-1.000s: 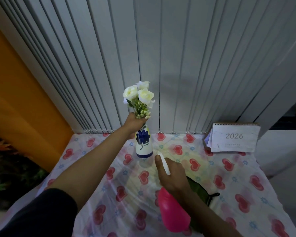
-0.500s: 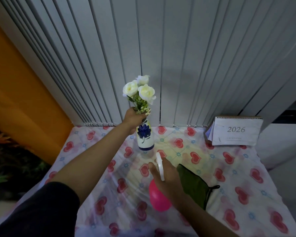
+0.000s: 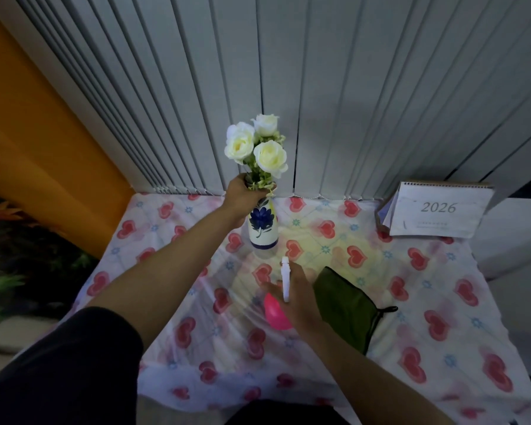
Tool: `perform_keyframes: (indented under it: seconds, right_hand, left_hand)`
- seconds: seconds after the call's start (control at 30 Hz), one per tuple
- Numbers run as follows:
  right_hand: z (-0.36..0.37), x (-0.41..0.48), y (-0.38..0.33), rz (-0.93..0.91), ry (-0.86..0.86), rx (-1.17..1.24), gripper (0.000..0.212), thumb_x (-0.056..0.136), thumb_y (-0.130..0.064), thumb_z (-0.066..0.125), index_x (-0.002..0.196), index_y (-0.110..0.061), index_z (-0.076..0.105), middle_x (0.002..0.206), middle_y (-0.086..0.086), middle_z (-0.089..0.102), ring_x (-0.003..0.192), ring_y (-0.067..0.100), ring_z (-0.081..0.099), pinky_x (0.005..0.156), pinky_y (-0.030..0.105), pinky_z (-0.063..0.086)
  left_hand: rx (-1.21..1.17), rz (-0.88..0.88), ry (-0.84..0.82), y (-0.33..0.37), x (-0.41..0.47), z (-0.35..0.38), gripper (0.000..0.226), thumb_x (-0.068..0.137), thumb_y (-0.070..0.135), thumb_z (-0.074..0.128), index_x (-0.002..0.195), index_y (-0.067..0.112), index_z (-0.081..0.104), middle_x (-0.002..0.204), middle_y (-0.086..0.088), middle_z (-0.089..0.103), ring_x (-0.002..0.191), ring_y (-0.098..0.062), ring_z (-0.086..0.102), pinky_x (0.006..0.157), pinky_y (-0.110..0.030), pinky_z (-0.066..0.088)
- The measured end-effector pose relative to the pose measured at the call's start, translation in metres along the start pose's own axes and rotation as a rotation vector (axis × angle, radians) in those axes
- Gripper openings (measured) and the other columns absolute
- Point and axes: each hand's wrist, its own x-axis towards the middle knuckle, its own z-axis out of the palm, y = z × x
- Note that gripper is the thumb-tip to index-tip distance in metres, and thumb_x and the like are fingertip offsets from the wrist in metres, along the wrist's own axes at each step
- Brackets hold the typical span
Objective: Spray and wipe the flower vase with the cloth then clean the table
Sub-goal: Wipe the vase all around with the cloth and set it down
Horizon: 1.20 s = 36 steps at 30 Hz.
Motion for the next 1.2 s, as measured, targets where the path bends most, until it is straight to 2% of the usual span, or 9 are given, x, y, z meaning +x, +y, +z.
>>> perform_keyframes:
  seconds: [0.2,0.27,0.37,0.47,0.57,0.73,0.83,1.0,1.2]
  right_hand:
    - [-0.015,-0.001,0.017,-0.117,-0.196,0.017,0.102,0.087,-0.050,0.074,0.159,-0.008,0.015,0.156,-0.001,0.029,0.142,0.009,0.034,0.108,0.011,0.031]
    - [-0.026,-0.011,0.036,-0.190,-0.250,-0.062,0.096,0.092,-0.041,0.068,0.159,-0.005,0.010,0.165,0.006,0.020,0.151,0.016,0.024,0.119,0.027,0.030]
    - [-0.041,-0.028,0.070,-0.255,-0.199,-0.338,0.075,0.095,-0.037,0.053,0.155,0.000,0.027,0.161,0.020,0.032,0.150,0.034,0.029,0.118,0.053,0.034]
    - [-0.043,-0.043,0.097,-0.104,-0.218,-0.574,0.068,0.098,-0.043,0.048,0.155,-0.009,0.033,0.162,0.016,0.032,0.152,0.036,0.024,0.120,0.057,0.028]
    - [-0.040,-0.055,0.118,0.142,-0.388,-0.787,0.077,0.097,-0.053,0.048,0.160,-0.020,0.018,0.169,0.011,0.011,0.155,0.041,0.005,0.121,0.059,0.015]
    - [-0.035,-0.066,0.124,0.304,-0.378,-0.937,0.061,0.102,-0.018,0.046,0.158,-0.012,0.021,0.165,0.011,0.018,0.149,0.041,0.021,0.111,0.052,0.039]
    - [-0.039,-0.059,0.129,0.284,-0.281,-0.830,0.047,0.101,-0.012,0.047,0.147,-0.011,0.038,0.151,0.012,0.040,0.131,0.033,0.043,0.097,0.039,0.049]
    - [-0.074,-0.026,0.109,0.324,0.069,-0.373,0.031,0.099,-0.010,0.057,0.127,0.003,0.057,0.116,0.020,0.065,0.109,0.037,0.063,0.091,0.044,0.053]
    - [-0.122,0.028,0.023,0.195,0.425,0.042,0.011,0.098,-0.020,0.056,0.091,-0.015,0.062,0.073,0.002,0.063,0.066,0.018,0.061,0.059,0.029,0.050]
  left_hand:
    - [0.024,0.005,-0.008,-0.002,-0.002,0.003,0.048,0.082,0.017,0.086,0.122,0.003,0.065,0.100,-0.007,0.073,0.073,-0.011,0.065,0.058,-0.016,0.056]
    - [0.029,0.007,-0.011,-0.003,-0.003,0.007,0.049,0.082,0.016,0.086,0.124,0.003,0.064,0.105,-0.009,0.073,0.079,-0.013,0.067,0.063,-0.018,0.058]
    - [0.029,0.008,-0.017,-0.004,0.001,0.010,0.051,0.081,0.015,0.086,0.124,0.001,0.062,0.106,-0.011,0.074,0.082,-0.017,0.068,0.070,-0.027,0.060]
    - [0.025,0.011,-0.013,-0.005,0.004,0.013,0.053,0.081,0.017,0.086,0.125,0.002,0.062,0.114,-0.014,0.075,0.086,-0.019,0.070,0.077,-0.032,0.062]
    - [0.028,0.012,-0.009,-0.007,0.005,0.019,0.053,0.080,0.019,0.087,0.125,0.004,0.063,0.112,-0.011,0.075,0.077,-0.011,0.070,0.064,-0.021,0.061]
    - [0.046,0.013,-0.023,-0.010,0.001,0.027,0.053,0.079,0.022,0.088,0.124,0.006,0.065,0.098,0.003,0.075,0.073,-0.002,0.070,0.058,-0.013,0.055]
    - [0.057,0.023,-0.016,-0.009,-0.002,0.030,0.050,0.079,0.025,0.089,0.120,0.009,0.066,0.097,0.005,0.074,0.078,-0.004,0.069,0.058,-0.011,0.054]
    - [0.064,0.008,-0.080,-0.007,-0.003,0.037,0.039,0.089,0.015,0.077,0.121,0.004,0.058,0.095,0.001,0.067,0.079,-0.008,0.064,0.058,-0.009,0.052]
    - [0.066,0.007,-0.197,0.013,-0.008,0.047,0.047,0.096,0.012,0.064,0.134,-0.009,0.046,0.097,-0.003,0.056,0.089,-0.015,0.054,0.077,-0.029,0.047]
